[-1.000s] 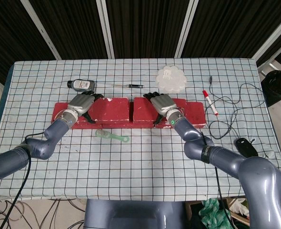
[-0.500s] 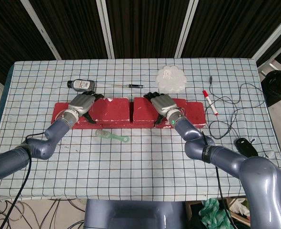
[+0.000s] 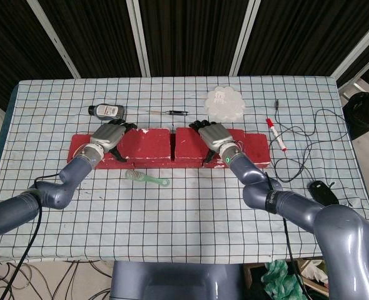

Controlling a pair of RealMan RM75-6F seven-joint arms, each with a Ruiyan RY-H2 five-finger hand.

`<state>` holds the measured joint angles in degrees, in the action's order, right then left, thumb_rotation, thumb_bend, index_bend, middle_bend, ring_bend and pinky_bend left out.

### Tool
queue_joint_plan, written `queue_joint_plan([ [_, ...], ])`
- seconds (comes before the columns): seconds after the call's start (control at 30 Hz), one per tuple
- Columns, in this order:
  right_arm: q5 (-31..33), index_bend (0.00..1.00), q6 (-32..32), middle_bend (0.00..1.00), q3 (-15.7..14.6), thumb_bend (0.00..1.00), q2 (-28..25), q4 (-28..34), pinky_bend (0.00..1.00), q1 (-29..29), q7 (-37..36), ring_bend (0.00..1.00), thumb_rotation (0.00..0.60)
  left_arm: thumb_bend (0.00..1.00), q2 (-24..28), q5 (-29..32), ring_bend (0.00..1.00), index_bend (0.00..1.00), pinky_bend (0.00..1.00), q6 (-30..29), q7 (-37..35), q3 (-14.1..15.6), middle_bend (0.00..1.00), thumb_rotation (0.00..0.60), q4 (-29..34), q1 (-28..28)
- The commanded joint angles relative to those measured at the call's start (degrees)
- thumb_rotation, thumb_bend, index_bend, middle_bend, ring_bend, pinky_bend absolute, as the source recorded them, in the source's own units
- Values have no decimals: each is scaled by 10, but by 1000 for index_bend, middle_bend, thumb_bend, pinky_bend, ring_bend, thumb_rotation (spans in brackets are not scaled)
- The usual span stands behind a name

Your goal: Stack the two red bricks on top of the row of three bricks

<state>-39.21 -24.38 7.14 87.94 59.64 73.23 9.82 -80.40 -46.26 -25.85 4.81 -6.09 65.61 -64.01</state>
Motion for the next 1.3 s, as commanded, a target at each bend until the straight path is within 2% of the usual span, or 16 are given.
queue_joint_plan([
  [0.03, 0, 0, -1, 0, 0, 0, -1, 2, 110, 0, 0, 0, 600, 0, -1, -2, 4, 128, 75, 0, -1, -1, 152, 600, 0, 0],
  [1.0, -5, 0, -12, 0, 0, 0, -6, 8, 110, -4, -2, 0, 600, 0, -11, -12, 4, 117, 72, 2, -11, -7, 151, 600, -10, 1],
  [1.3, -5, 0, -10, 0, -1, 0, -5, 4, 109, -7, -4, 0, 600, 0, -10, -4, 0, 91, 42, 7, -7, -4, 133, 600, -10, -2],
])
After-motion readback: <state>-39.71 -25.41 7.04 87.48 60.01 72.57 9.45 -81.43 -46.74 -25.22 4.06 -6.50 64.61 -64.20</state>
